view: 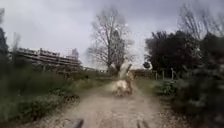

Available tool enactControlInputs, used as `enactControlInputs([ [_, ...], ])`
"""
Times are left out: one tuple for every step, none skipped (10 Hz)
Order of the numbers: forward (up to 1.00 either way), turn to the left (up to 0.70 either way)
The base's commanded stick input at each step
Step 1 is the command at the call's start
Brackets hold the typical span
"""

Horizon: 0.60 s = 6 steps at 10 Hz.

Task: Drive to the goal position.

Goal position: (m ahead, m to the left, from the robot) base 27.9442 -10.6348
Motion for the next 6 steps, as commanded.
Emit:
enactControlInputs([
  [0.23,0.0],
  [0.66,0.0],
  [0.85,0.0],
  [0.85,0.0],
  [0.85,0.0],
  [0.83,0.0],
])
